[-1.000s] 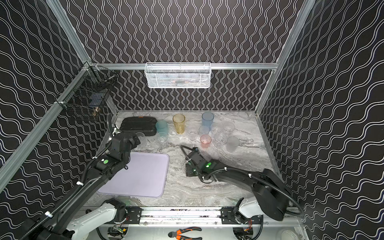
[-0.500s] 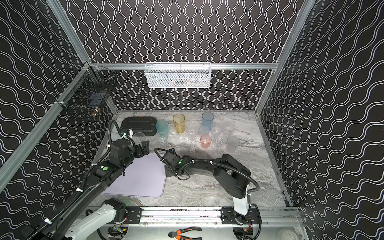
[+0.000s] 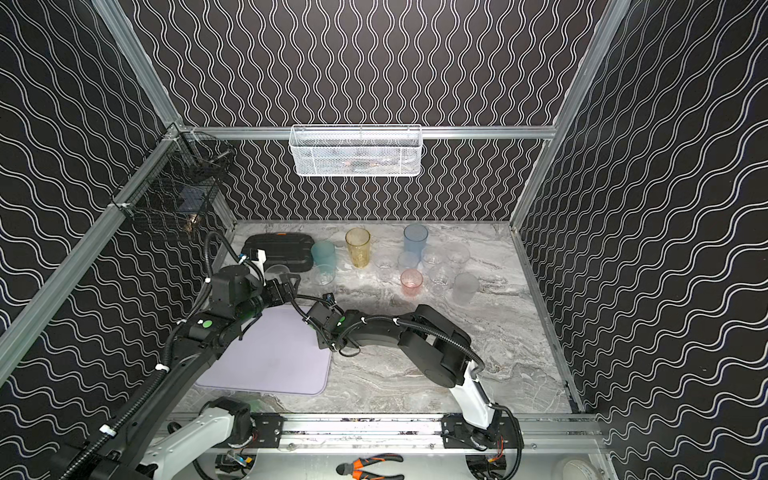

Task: Place the glasses into the tray
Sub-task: Move the tray to the center of the table.

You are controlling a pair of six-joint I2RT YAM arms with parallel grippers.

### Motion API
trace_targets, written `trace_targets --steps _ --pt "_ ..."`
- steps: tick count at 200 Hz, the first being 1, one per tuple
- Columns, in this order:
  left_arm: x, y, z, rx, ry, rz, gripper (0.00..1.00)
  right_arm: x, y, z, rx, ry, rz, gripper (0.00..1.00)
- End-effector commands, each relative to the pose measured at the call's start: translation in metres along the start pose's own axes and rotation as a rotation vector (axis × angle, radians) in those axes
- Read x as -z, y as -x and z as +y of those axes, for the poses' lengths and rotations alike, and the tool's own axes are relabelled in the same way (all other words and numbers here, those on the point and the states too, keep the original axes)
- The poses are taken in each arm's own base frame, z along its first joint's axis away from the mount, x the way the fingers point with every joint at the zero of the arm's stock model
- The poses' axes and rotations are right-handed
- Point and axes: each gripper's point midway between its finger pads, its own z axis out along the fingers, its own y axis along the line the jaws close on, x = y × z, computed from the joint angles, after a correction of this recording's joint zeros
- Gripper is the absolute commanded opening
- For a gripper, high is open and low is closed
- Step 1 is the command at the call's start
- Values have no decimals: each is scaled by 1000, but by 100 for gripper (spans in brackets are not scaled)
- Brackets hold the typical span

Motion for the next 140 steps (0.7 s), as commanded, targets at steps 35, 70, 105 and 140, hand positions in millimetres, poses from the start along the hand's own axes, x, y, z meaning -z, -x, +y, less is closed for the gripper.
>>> trace_targets --steps 35,70,105,140 --pt "-6 1 -8 -48 -35 18 90 7 -42 -65 97 -177 118 20" --pt "-26 -20 -16 -101 -95 77 90 25 -51 -110 126 -244 149 19" --pt "-40 -43 -29 -77 -162 162 98 38 -71 -164 131 -266 210 15" --pt "-54 -67 -52 -34 -247 267 98 52 -86 -216 135 -332 264 15"
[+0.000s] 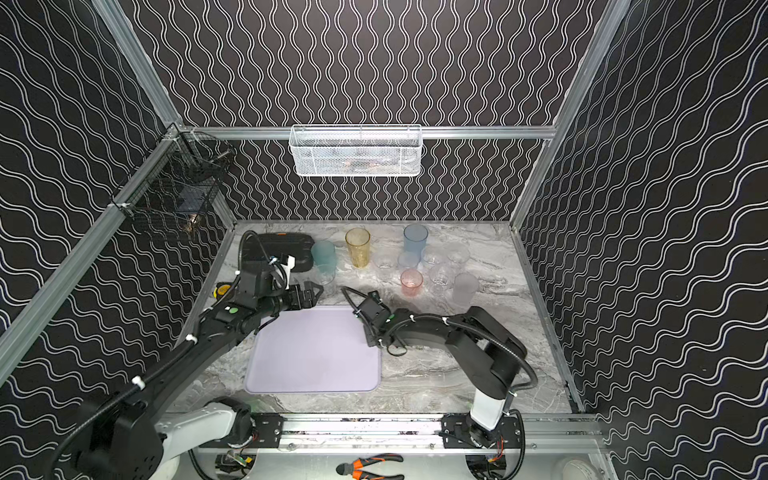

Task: Place the glasses into the tray
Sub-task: Move the tray to the center of the table, then pick up the glass from the top-left of the table.

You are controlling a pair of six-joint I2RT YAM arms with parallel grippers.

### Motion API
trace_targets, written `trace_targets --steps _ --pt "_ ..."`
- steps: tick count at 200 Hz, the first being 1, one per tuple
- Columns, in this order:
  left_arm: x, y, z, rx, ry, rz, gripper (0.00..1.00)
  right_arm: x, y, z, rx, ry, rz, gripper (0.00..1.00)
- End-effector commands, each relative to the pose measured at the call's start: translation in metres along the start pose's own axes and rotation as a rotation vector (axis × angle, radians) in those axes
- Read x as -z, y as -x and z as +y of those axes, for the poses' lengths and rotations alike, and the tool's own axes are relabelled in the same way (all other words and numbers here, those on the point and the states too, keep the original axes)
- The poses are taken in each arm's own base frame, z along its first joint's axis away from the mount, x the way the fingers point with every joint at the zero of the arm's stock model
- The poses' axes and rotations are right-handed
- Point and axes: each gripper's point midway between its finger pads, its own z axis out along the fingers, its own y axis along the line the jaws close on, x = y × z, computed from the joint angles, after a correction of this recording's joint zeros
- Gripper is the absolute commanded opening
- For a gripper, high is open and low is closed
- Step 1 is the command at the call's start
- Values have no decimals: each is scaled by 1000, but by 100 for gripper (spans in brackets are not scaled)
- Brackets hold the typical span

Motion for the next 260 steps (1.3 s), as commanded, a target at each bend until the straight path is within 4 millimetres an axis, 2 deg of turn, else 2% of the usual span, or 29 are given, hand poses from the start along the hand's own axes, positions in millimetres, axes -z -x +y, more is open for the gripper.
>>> trace_targets --steps 1,33,70,111,128,151,171,206,232,247,260 --pt "-8 -5 -26 12 -111 22 98 0 -59 -55 113 -138 223 15" --pt "-20 -10 -41 -46 -120 31 98 2 -65 -93 67 -212 252 15" --pt "-23 -3 -35 -170 55 5 98 4 -66 -132 26 -319 280 16" --pt "-11 20 -28 -219 148 -112 98 7 -51 -147 21 -390 252 19" --pt "-4 28 -25 -217 180 -145 99 7 -47 -143 11 -368 236 22" --pt "4 43 -16 -200 252 -183 99 14 -36 -135 -35 -330 212 33" --pt "14 57 -16 -206 242 -212 99 31 -8 -122 -94 -249 143 40" --pt "36 81 -9 -228 254 -288 94 61 53 -98 -161 -104 -36 43" --pt "25 84 -14 -201 184 -243 87 65 84 -86 -192 -47 -104 43" --pt "17 88 -23 -176 131 -231 84 62 90 -76 -209 -3 -92 43" --pt "3 90 -33 -171 80 -189 81 59 88 -70 -227 31 -78 43"
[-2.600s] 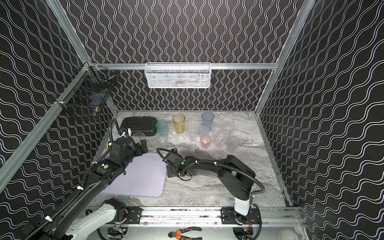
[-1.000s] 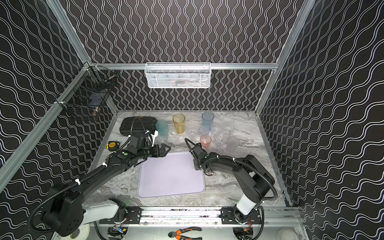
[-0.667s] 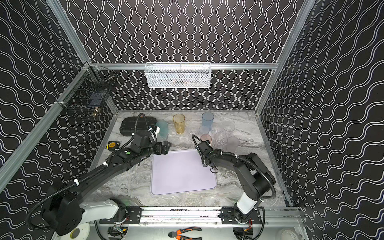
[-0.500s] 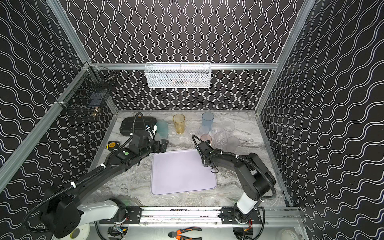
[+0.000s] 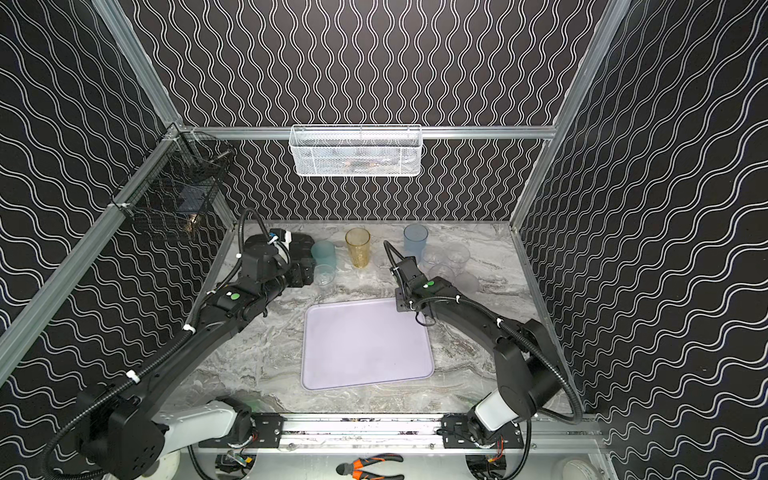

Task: Place the glasses into the tray
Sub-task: Pick up the glass from the top-left of the table.

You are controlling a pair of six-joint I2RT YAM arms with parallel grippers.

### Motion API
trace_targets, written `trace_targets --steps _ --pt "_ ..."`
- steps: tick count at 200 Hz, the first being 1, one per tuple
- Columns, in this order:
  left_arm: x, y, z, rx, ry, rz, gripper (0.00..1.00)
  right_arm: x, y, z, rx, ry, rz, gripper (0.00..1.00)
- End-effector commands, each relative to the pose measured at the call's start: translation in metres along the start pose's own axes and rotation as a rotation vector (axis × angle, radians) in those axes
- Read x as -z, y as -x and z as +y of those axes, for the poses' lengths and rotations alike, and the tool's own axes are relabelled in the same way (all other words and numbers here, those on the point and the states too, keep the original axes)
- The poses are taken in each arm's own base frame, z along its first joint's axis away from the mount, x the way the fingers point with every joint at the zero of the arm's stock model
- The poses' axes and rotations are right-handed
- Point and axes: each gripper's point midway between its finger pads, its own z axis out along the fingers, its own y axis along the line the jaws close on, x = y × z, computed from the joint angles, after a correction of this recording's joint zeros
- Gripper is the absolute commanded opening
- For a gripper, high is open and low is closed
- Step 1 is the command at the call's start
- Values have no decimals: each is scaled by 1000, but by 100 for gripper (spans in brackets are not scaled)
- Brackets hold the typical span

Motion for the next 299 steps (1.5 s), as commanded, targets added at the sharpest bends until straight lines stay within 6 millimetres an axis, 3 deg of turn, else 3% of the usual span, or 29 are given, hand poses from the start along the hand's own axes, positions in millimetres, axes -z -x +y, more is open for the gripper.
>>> trace_targets --steps 1,47,82,114,162,173,187,220,299 --pt "-12 6 -25 25 -126 37 81 -2 0 17 -49 83 20 43" --pt "-54 -1 -44 48 -202 147 73 -3 -16 24 -79 156 33 43" --pt "-63 -30 -36 73 -171 214 68 -3 -14 31 -81 196 31 43" --pt "-58 -37 14 109 -68 249 61 -7 -21 53 -113 294 91 42" --pt "-39 -33 120 214 209 233 56 -12 -31 69 -82 334 120 41" --pt "-32 -34 156 277 283 215 55 -11 -32 72 -69 339 123 41" --pt "-32 -37 179 321 323 212 55 -9 -33 76 -47 343 127 41" --pt "-60 -52 188 350 286 295 51 -12 -38 77 -22 339 139 40" --pt "-78 -70 211 301 373 370 45 -15 -44 78 -26 344 146 39"
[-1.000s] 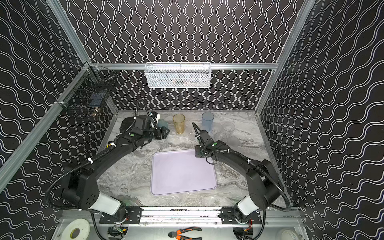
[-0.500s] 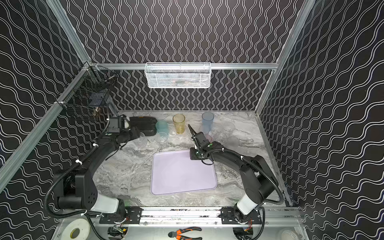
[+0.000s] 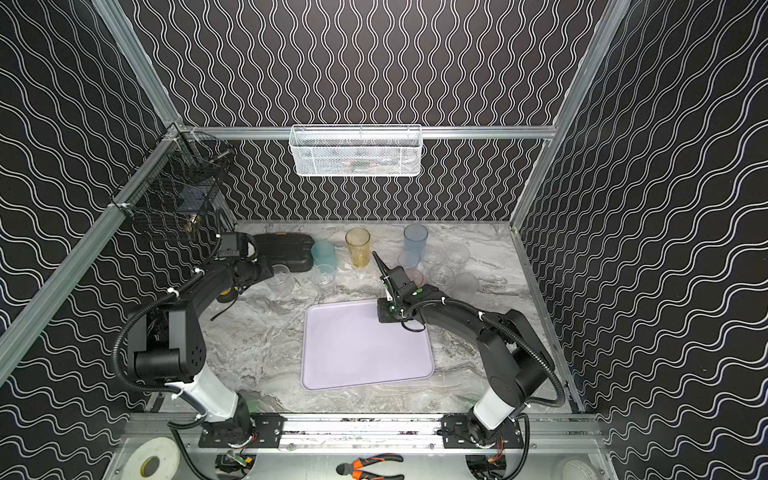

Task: Place the glasses into the tray
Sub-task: Pick up the glass from the top-left of the table.

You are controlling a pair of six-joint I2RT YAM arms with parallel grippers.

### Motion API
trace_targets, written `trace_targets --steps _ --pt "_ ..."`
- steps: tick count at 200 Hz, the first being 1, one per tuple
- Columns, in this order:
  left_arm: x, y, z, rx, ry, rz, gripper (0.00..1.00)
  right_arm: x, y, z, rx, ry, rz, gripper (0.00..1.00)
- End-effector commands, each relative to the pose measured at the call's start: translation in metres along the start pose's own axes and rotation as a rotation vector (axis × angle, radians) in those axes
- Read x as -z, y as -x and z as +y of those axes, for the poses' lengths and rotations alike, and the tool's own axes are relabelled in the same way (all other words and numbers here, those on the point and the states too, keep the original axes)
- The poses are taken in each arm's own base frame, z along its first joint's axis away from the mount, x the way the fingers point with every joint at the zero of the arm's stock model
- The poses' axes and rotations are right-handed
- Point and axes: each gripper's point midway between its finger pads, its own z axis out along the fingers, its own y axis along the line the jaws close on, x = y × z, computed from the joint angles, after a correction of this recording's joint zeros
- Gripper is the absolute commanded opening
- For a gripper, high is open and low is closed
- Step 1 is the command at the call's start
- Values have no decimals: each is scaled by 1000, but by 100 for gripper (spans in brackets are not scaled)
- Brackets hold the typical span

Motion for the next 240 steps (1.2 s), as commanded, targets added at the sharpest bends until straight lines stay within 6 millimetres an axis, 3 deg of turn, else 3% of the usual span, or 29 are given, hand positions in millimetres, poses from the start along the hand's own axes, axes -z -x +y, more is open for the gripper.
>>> trace_targets --steps 1,73,107,151,184,220,240 --pt "-6 0 6 -39 39 11 45 -1 1 3 3 12 -4 39" --pt "-21 -12 11 -97 99 60 25 -4 -5 1 4 6 5 38" --pt "-13 -10 11 -124 124 49 11 -2 -7 -1 4 0 -3 37" --pt "2 -8 1 -142 96 30 0 1 -7 0 -2 -4 -13 37" --pt "29 0 -12 -130 65 -15 0 8 0 5 -10 9 -43 35" --pt "96 17 -24 -97 56 -134 0 9 -5 8 -9 12 -45 34" --pt "129 11 -35 -119 34 -148 0 6 -7 14 6 15 -36 34"
